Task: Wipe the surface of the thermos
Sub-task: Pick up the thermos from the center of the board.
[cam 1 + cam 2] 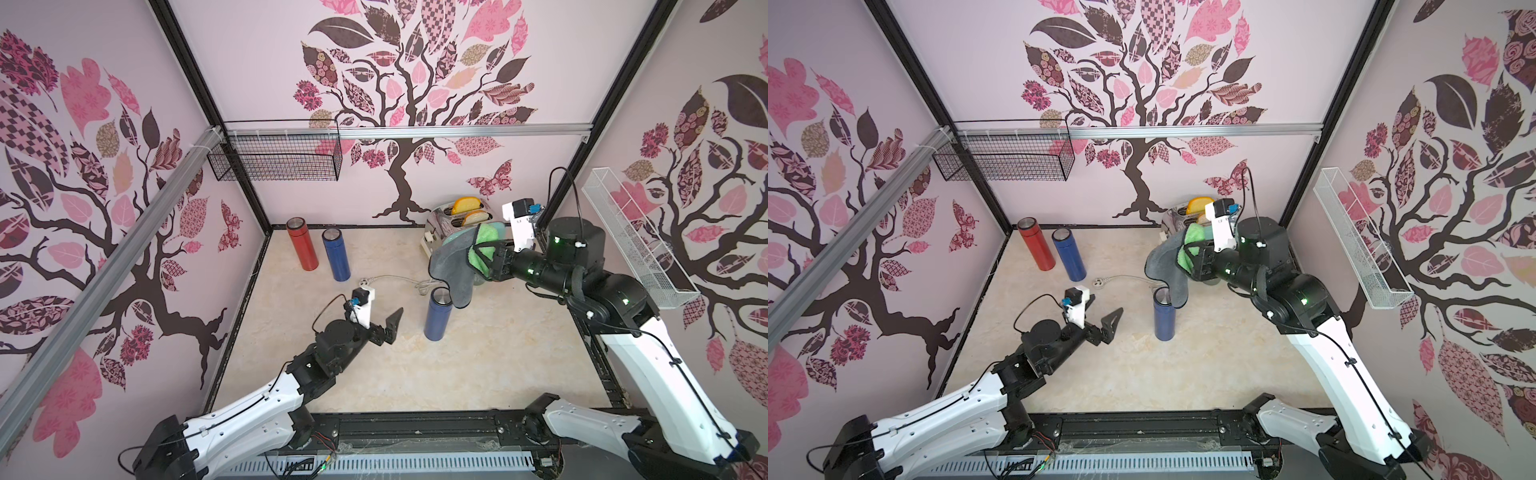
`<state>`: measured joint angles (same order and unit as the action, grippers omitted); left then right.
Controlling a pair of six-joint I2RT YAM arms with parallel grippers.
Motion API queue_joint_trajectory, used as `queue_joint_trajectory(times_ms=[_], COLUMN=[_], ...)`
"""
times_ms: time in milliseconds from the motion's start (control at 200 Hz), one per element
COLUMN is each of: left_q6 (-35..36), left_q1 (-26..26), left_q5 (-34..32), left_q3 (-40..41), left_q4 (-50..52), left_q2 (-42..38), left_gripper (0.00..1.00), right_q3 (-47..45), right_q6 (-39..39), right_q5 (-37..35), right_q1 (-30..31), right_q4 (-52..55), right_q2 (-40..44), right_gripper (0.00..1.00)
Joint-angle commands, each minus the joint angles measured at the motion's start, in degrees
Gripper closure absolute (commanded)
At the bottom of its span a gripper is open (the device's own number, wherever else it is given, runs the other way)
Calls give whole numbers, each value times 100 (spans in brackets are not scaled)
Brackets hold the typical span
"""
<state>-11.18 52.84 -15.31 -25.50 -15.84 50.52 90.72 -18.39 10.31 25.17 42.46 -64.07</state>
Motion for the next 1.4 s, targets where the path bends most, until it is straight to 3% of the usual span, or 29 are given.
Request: queue_joint_trajectory(times_ms=[0, 85, 220, 495, 750, 1175, 1395], left_q6=[385, 371, 322, 240, 368, -439, -721], left_q1=[488, 774, 1109, 1157, 1151, 1156, 1157], left_q5=[-191, -152, -223, -407, -177, 331, 362], left_q3=[-125, -255, -423, -529, -1272, -4185, -6820], left_q4=[-293, -488, -1000, -2236, -1469, 3509, 6574], left_q2=[311, 683, 1362, 2337, 2651, 2899, 3991], left_gripper=[2, 2, 2, 2, 2, 2, 2], right_q3=[-57, -270, -601, -929, -993, -1072, -1540], right_q6=[-66, -137, -340, -424, -358, -253, -357], right_q5=[1147, 1379, 1404, 1369, 1182, 705, 492], right_q1=[-946, -1435, -1438, -1453, -1469, -1496, -1510], right_q4=[201, 118, -129, -327, -299, -54, -36], right_q2=[31, 121, 273, 437, 518, 680, 837], right_gripper=[100, 100, 100, 100, 100, 100, 100])
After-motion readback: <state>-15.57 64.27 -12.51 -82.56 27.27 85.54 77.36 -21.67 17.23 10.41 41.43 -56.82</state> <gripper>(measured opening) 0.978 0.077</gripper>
